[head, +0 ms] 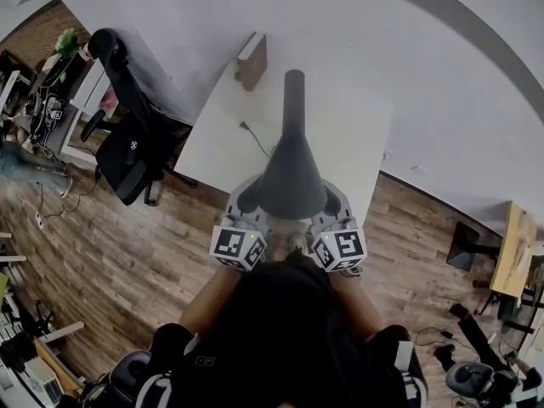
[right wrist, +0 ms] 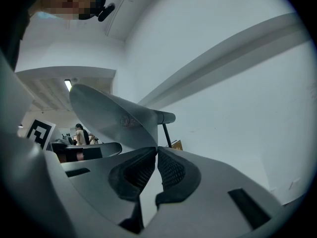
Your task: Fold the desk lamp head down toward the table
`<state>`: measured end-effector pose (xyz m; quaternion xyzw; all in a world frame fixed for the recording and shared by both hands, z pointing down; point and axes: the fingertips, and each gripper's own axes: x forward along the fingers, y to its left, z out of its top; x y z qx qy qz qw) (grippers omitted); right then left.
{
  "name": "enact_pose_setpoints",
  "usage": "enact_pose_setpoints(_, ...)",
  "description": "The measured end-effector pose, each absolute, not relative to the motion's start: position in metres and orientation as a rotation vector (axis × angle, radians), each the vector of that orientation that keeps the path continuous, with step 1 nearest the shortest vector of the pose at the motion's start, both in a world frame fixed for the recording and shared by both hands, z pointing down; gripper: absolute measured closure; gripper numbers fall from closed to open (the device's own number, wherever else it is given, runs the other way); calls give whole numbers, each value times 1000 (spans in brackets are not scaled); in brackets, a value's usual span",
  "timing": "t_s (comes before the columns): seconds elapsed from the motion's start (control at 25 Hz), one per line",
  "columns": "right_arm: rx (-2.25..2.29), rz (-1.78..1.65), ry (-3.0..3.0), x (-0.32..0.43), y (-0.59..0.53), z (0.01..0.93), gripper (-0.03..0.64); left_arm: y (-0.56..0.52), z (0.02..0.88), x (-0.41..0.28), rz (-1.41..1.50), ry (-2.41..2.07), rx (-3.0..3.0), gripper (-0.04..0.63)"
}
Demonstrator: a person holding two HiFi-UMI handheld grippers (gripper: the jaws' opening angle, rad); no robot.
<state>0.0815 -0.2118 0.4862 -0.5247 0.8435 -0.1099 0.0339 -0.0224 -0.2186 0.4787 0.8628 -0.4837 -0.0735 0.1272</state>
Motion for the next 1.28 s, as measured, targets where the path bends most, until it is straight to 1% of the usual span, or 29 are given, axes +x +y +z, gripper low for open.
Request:
enact_pose_setpoints(0.56,-1639,-328,2638,82,-219,504,591,-226,497,-22,-199,-1396,2517,563)
enact_pose_setpoints(0.68,-1668,-294,2658,82,-218,502,581,-226,496,-22,-199,-1395,2517,563)
enact_pose_setpoints(0.8,-1681,-263,2684,83,-213,500,551,-227,498,-22,-192,-1393,2518,563)
enact_pose_setpoints(1.08,-1750,-76,2794,92,-191,489,507,-228,501,-22,-178,-1386,2524,563)
enact_pose_setpoints(1.28,-1743,195,2845,85,-182,464,485,-231,503,-23,-172,-1378,2522,563)
